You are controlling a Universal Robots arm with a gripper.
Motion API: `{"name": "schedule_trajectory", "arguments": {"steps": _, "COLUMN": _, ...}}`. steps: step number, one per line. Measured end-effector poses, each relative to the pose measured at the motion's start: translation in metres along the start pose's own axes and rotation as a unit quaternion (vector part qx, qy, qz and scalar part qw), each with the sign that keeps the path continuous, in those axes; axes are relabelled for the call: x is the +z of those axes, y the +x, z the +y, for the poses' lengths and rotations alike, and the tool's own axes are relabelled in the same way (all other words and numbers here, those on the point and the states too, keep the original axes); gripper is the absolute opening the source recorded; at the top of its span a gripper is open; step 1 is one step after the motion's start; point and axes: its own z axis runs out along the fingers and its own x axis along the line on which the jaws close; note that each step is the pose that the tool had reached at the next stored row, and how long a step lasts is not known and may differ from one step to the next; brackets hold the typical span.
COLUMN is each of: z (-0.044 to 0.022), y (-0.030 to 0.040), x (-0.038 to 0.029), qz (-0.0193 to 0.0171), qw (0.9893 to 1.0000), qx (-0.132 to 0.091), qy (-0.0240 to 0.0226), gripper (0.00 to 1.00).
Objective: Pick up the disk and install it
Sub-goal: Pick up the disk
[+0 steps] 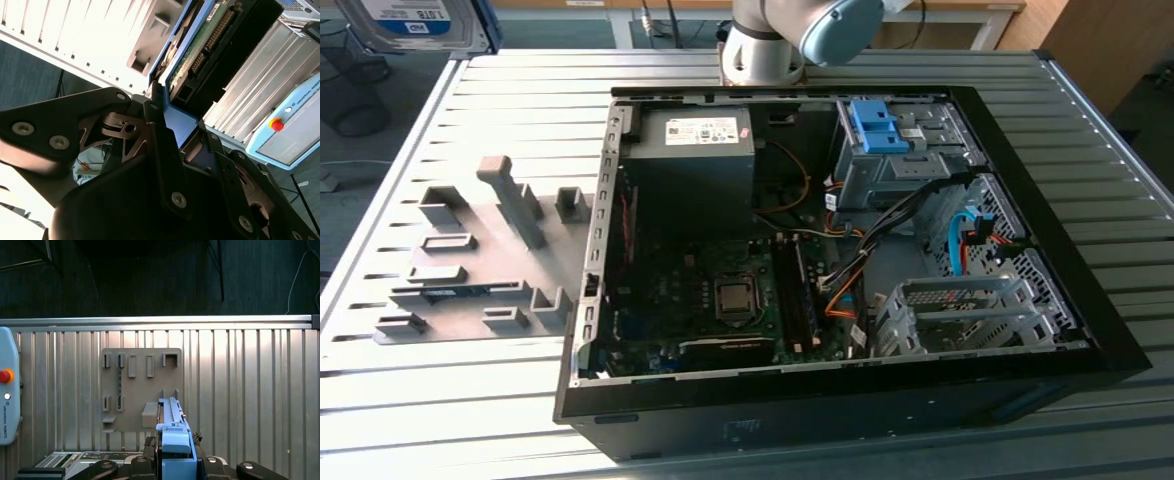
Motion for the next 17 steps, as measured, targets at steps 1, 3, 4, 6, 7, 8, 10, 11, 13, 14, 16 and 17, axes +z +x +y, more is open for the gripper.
{"name": "schedule_trajectory", "arguments": {"steps": 1, "z": -0.0007, "y": 0.0000, "x": 0.0000, "qz": 0.0000, "qw": 1.0000, "qx": 0.000, "qy": 0.0000, "gripper": 0.37}}
{"name": "schedule_trajectory", "arguments": {"steps": 3, "z": -0.0021, "y": 0.0000, "x": 0.0001, "qz": 0.0000, "qw": 1.0000, "qx": 0.000, "qy": 0.0001, "gripper": 0.37}}
{"name": "schedule_trajectory", "arguments": {"steps": 4, "z": -0.0028, "y": -0.0001, "x": 0.0001, "qz": 0.0000, "qw": 1.0000, "qx": 0.000, "qy": 0.0000, "gripper": 0.37}}
{"name": "schedule_trajectory", "arguments": {"steps": 6, "z": -0.0049, "y": -0.0001, "x": 0.0001, "qz": 0.0000, "qw": 1.0000, "qx": 0.000, "qy": 0.0000, "gripper": 0.37}}
{"name": "schedule_trajectory", "arguments": {"steps": 7, "z": -0.0058, "y": -0.0001, "x": 0.0001, "qz": 0.0000, "qw": 1.0000, "qx": 0.000, "qy": 0.0000, "gripper": 0.37}}
{"name": "schedule_trajectory", "arguments": {"steps": 8, "z": -0.0067, "y": -0.0001, "x": 0.0001, "qz": 0.0000, "qw": 1.0000, "qx": 0.000, "qy": 0.0000, "gripper": 0.37}}
{"name": "schedule_trajectory", "arguments": {"steps": 10, "z": -0.0085, "y": -0.0002, "x": 0.0001, "qz": 0.0000, "qw": 1.0000, "qx": 0.000, "qy": 0.0000, "gripper": 0.37}}
{"name": "schedule_trajectory", "arguments": {"steps": 11, "z": -0.0095, "y": -0.0002, "x": 0.0001, "qz": 0.0000, "qw": 1.0000, "qx": 0.000, "qy": 0.0000, "gripper": 0.37}}
{"name": "schedule_trajectory", "arguments": {"steps": 13, "z": -0.0112, "y": -0.0003, "x": 0.0001, "qz": 0.0000, "qw": 1.0000, "qx": 0.000, "qy": 0.0000, "gripper": 0.37}}
{"name": "schedule_trajectory", "arguments": {"steps": 14, "z": -0.0121, "y": -0.0003, "x": 0.0001, "qz": 0.0000, "qw": 1.0000, "qx": 0.000, "qy": 0.0000, "gripper": 0.37}}
{"name": "schedule_trajectory", "arguments": {"steps": 16, "z": -0.0135, "y": -0.0003, "x": 0.0002, "qz": 0.0000, "qw": 1.0000, "qx": 0.000, "qy": 0.0000, "gripper": 0.37}}
{"name": "schedule_trajectory", "arguments": {"steps": 17, "z": -0.0142, "y": -0.0003, "x": 0.0002, "qz": 0.0000, "qw": 1.0000, "qx": 0.000, "qy": 0.0000, "gripper": 0.37}}
